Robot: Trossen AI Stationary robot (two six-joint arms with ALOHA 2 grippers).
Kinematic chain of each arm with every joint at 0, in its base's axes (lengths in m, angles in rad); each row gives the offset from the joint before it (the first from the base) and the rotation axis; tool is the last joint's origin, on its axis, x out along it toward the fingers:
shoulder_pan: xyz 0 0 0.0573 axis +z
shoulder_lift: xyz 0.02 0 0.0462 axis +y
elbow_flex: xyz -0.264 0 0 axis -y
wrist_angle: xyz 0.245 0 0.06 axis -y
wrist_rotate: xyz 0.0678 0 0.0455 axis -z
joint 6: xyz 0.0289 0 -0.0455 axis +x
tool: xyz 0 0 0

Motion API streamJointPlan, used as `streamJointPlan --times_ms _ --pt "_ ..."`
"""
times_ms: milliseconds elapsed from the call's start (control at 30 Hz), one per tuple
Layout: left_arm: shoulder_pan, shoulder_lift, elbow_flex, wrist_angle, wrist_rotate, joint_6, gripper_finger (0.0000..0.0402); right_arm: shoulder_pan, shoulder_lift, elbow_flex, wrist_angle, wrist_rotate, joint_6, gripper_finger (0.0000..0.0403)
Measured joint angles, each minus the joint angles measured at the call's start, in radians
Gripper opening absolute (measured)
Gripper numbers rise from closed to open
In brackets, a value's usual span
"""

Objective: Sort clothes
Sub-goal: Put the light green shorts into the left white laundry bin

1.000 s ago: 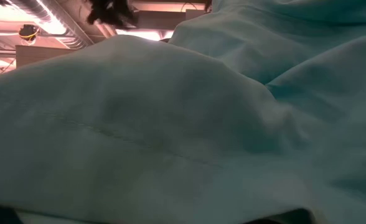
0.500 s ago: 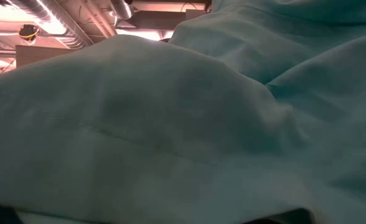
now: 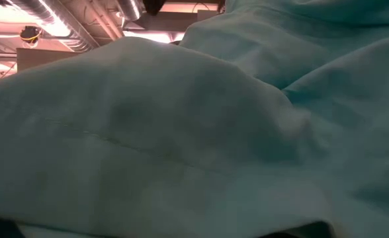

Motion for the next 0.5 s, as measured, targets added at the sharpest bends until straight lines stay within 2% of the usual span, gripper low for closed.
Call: streamJointPlan --times_ms 267,333,500 --pt "-0.088 0.144 0.000 0.090 -0.034 -0.065 0.0193 0.000 0.000 0.000 0.000 -0.010 0.040 0.0014" --pt "-0.099 0.176 0.000 0.089 -0.066 -0.081 0.0193 0.000 0.000 0.000 0.000 -0.019 0.041 0.0014" --pt "-0.107 0.255 0.000 0.122 -0.072 -0.121 0.0193 0.000 0.000 -0.001 0.000 -0.025 0.041 0.0014"
